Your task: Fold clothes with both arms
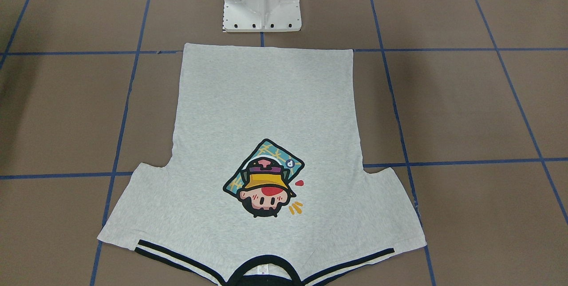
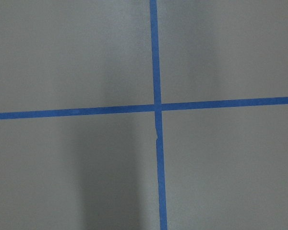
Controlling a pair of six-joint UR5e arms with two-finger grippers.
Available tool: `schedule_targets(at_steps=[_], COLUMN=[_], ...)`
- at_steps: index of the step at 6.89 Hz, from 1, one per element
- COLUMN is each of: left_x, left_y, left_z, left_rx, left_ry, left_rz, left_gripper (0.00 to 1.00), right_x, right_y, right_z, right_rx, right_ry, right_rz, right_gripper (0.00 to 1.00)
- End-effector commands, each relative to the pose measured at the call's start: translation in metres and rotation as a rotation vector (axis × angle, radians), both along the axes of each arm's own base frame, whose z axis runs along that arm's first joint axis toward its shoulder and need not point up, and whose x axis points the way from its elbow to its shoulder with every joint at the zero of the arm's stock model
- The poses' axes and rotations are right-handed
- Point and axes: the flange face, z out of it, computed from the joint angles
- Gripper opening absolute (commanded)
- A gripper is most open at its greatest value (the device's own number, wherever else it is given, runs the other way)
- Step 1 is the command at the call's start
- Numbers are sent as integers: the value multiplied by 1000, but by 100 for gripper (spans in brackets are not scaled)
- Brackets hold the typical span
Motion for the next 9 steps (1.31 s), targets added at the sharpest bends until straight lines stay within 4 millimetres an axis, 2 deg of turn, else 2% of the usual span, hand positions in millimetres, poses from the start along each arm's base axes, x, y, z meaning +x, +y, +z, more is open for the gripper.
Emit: schedule_targets(at_steps=[1, 2, 3, 5, 7, 8, 9], left_x=[1, -1, 1, 4, 4, 5, 5], left_y=[13, 14, 17, 16, 16, 16, 16], left_z=[-4, -9, -2, -7, -10, -11, -10], left_rx=[8, 16, 10, 31, 39, 40, 37], left_ry=[8, 1, 5, 8, 10, 10, 12], left_rz=[0, -4, 1, 8, 10, 11, 11], left_gripper=[100, 100, 100, 100, 100, 100, 100], right_x=[0, 0, -2, -7, -19, -34, -69], right_y=[-2, -1, 1, 0, -5, -13, -43], right_z=[-2, 2, 3, -10, -14, -22, -54], right_rx=[4, -1, -8, 23, 103, 101, 109], right_ry=[0, 0, -30, -67, -77, -79, -91], right_rz=[0, -2, -4, -13, -35, -50, -66], right_gripper=[100, 100, 100, 100, 100, 100, 99])
